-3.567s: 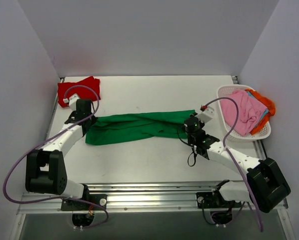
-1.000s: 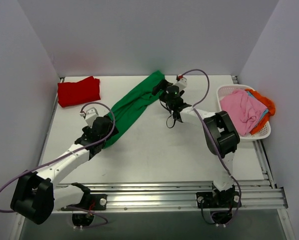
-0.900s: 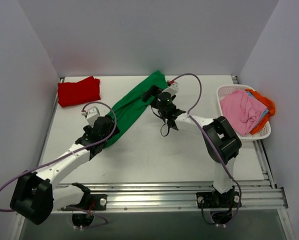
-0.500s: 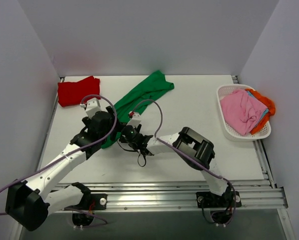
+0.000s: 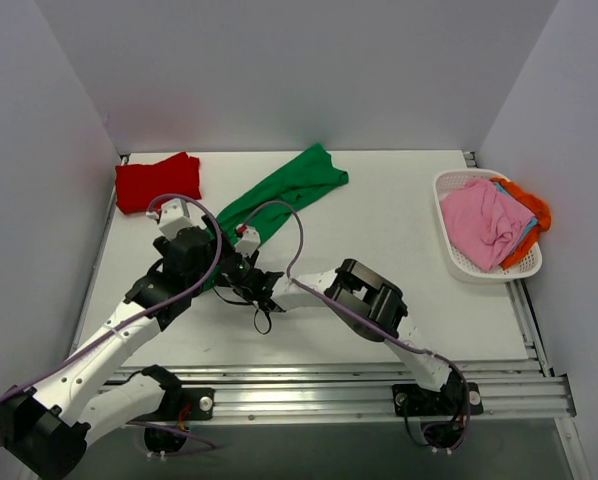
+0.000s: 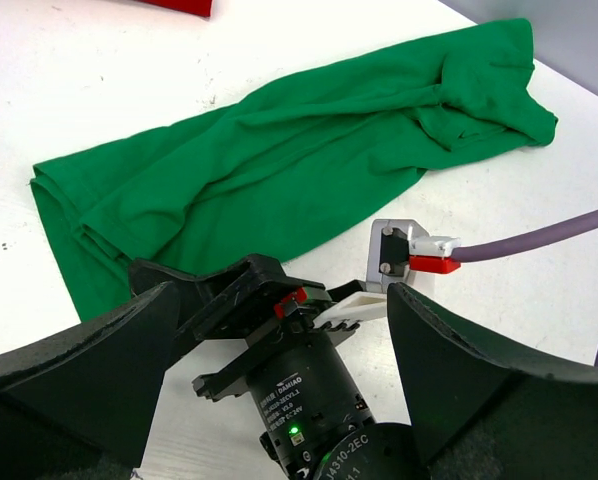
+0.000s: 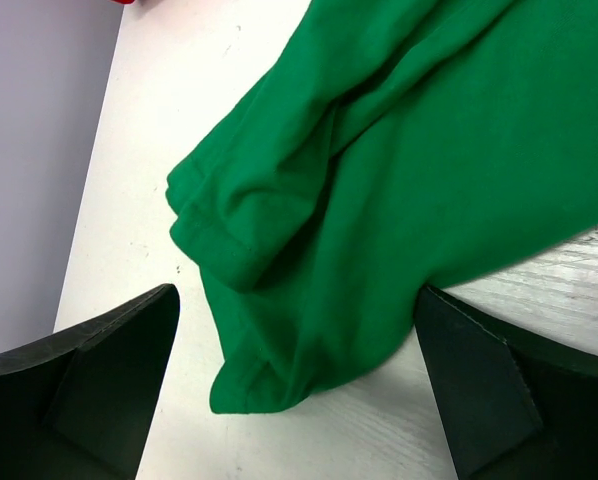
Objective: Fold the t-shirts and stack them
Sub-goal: Fold the tshirt
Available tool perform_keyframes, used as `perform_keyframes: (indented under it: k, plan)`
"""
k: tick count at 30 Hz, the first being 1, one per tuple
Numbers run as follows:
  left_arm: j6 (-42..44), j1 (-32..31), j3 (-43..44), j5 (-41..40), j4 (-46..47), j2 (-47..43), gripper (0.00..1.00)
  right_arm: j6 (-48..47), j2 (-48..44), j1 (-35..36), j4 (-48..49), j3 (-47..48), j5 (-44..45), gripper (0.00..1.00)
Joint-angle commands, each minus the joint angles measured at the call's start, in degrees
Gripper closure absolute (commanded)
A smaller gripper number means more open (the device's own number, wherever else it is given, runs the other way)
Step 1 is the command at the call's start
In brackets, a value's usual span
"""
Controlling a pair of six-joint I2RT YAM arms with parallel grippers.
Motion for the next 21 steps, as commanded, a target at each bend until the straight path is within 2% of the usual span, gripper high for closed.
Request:
perform_keyframes:
  k: [1,4,7,8,9,10,11,14,21]
  plan:
    - [0.85,-0.27,0.39,-0.85,-0.20,-0.86,0.07,1.21,2.70,0.87,-6.83,0.61,-0.97,0.01]
    - [0.76,-0.27,0.30,-0.85,-0.11,-0.68,0.07,0.95,2.62,0.95,-5.34,-0.62,-1.32,0.07]
    - [0.76,-0.36,0.47,-0.85,-0.37,-0.68,0.07,0.69,2.36,0.87,-3.06,-2.81,-2.55,0.22]
    - [0.68,-0.36,0.48,-0.85,-0.46,-0.68,0.07,0.51,2.35,0.69,-2.44,-3.25,-3.34,0.35]
    - [0.67,-0.27,0.48,-0.85,-0.55,-0.86,0.07,0.33,2.44,0.60,-2.08,-3.69,-3.61,0.43]
    - [0.67,-0.27,0.48,-0.85,-0.55,-0.95,0.07,0.42,2.62,0.52,-1.99,-4.13,-3.96,0.57]
    - [0.67,-0.36,0.39,-0.85,-0.55,-1.03,0.07,0.68,3.14,0.43,-2.51,-4.14,-4.14,0.89]
    - [0.67,-0.36,-0.05,-0.94,-0.28,-1.56,0.06,1.12,3.93,-0.01,-2.70,-4.75,-4.40,1.00]
    - [0.67,-0.36,-0.32,-0.94,0.16,-1.04,0.06,1.39,3.15,-0.98,-1.29,-8.00,-4.32,1.00]
